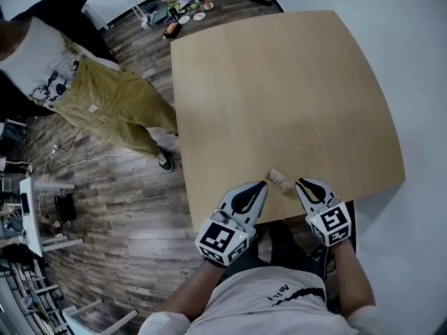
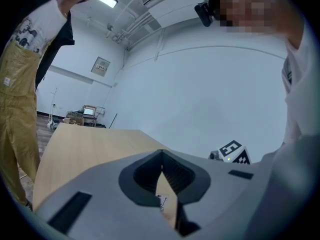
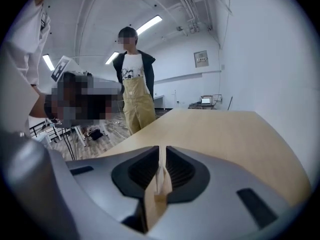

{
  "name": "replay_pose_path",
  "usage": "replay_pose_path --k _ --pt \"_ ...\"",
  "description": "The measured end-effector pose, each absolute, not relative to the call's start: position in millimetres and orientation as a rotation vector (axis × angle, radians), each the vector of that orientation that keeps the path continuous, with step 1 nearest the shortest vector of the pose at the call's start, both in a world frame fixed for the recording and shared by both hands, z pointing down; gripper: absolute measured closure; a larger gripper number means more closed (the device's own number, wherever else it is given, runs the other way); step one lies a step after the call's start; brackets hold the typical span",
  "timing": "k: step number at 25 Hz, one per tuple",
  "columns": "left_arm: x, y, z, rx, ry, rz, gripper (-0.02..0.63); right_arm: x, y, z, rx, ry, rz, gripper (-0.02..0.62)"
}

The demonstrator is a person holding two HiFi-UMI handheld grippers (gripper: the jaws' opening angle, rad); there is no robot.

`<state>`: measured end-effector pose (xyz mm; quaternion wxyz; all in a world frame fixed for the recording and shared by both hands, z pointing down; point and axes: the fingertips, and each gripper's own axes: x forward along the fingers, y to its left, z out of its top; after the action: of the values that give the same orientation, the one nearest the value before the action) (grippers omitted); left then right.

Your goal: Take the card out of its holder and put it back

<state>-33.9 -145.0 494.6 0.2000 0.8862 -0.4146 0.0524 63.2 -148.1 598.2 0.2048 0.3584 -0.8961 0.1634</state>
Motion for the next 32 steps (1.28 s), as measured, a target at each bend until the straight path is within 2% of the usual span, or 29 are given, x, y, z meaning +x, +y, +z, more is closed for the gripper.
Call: replay_pose_path --k 20,32 --pt "-67.2 -114.0 400.0 2.555 -1.102 0.107 0.594 6.2 -134.4 408.7 1.238 -2.698 0.485 0.580" --pt "-91.1 -91.0 354.1 2.609 -1.118 0.053 0.594 -36.5 -103.7 359.0 1.203 -2.732 0.365 0.581"
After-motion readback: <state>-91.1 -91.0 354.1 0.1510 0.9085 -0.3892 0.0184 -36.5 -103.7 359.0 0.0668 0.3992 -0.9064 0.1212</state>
